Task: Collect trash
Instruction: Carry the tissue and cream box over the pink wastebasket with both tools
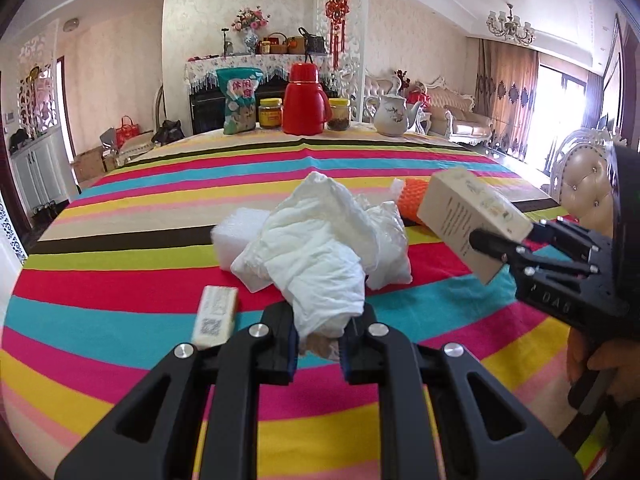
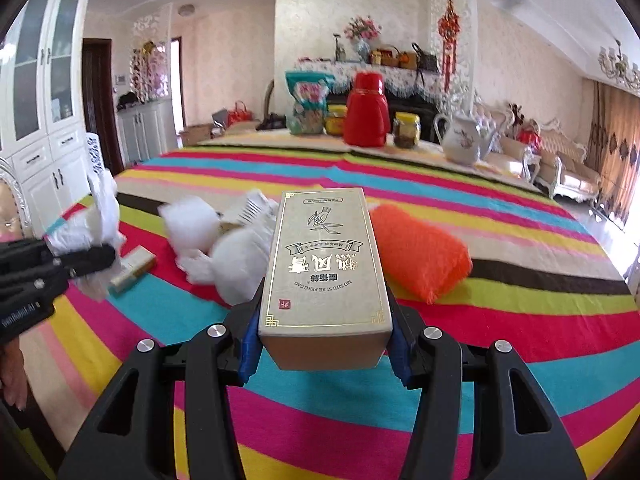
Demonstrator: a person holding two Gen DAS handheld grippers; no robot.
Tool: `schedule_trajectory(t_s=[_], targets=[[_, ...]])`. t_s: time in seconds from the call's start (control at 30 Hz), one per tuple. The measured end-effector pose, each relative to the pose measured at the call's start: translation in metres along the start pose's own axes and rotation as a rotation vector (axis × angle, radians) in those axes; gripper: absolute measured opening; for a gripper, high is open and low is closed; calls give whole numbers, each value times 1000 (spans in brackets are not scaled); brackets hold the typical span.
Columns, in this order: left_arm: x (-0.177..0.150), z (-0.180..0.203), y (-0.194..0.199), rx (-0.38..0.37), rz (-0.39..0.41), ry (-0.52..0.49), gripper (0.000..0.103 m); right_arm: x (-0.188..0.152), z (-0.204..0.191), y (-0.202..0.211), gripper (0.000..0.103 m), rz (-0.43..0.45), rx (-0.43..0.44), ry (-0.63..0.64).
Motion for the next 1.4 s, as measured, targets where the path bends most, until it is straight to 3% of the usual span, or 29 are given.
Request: schedule_trajectory(t_s=[0.43, 0.83, 1.07, 1.4], targets=[[-20, -43, 63, 53, 73, 54, 16, 12, -90, 32, 51, 39, 104, 99], [-48, -115, 130, 204, 156, 96, 16, 35, -192, 32, 51, 72, 267, 176], [-66, -169, 167, 280, 180, 171, 16, 39, -259, 26, 51, 63, 386, 221], [-99, -229, 211, 405, 165, 227, 16, 47, -360, 31, 51, 75, 538, 319]])
Point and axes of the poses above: each gripper's, at about its wrist camera, not at the fingertips, and y roughly against the way its jaws point, z to its right, x to its top, the point moved 10 cm from there along -y, roughly the way its jaws point, and after that the axes turned 3 degrees about y, right-handed, at the moved point
